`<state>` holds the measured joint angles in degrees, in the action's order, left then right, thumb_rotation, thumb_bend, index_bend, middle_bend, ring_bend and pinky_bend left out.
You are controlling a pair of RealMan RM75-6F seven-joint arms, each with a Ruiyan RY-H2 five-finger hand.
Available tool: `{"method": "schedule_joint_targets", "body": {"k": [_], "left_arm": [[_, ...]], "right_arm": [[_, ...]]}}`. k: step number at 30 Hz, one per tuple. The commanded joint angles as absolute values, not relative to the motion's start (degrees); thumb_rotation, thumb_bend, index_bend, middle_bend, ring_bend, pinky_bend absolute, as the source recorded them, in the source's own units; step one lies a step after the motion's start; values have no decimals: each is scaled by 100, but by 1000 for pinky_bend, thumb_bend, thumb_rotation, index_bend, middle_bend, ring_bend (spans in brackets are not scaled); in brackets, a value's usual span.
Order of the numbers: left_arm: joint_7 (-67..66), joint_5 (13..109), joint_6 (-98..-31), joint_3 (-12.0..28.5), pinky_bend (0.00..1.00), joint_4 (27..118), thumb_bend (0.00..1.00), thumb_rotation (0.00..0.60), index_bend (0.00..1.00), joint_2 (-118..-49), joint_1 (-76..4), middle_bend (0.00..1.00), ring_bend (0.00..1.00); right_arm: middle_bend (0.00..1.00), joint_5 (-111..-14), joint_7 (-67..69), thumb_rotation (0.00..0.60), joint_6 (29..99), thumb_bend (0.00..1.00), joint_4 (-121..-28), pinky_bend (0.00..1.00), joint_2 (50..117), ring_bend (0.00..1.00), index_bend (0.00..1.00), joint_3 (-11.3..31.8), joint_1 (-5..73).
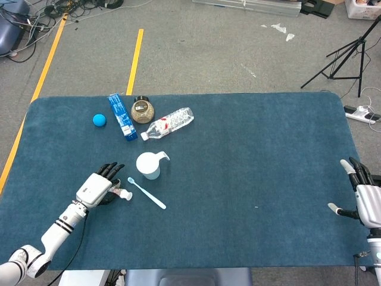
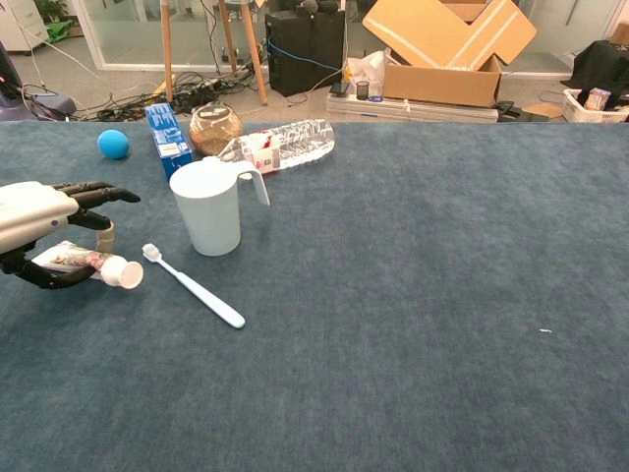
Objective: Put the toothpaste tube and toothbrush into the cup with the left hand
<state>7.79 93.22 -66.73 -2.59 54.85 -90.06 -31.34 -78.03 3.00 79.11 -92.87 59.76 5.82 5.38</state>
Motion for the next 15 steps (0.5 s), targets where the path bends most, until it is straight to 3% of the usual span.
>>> {"method": "schedule_joint_targets", "body": {"k": [1, 15], "left_arm": [[863, 9129, -6669, -127, 134, 5790, 416, 600, 773, -8867, -3085, 86, 22], [1037, 8099, -6466, 411, 134, 7509, 416, 600, 769, -8038, -2852, 91, 23]], "right_arm": [[0, -7811, 295, 600, 7913, 0, -9290, 601, 5976, 0, 0, 578, 538], [0, -7794, 269, 600, 7896, 0, -9295, 601, 5976, 0, 0, 580, 540]]}}
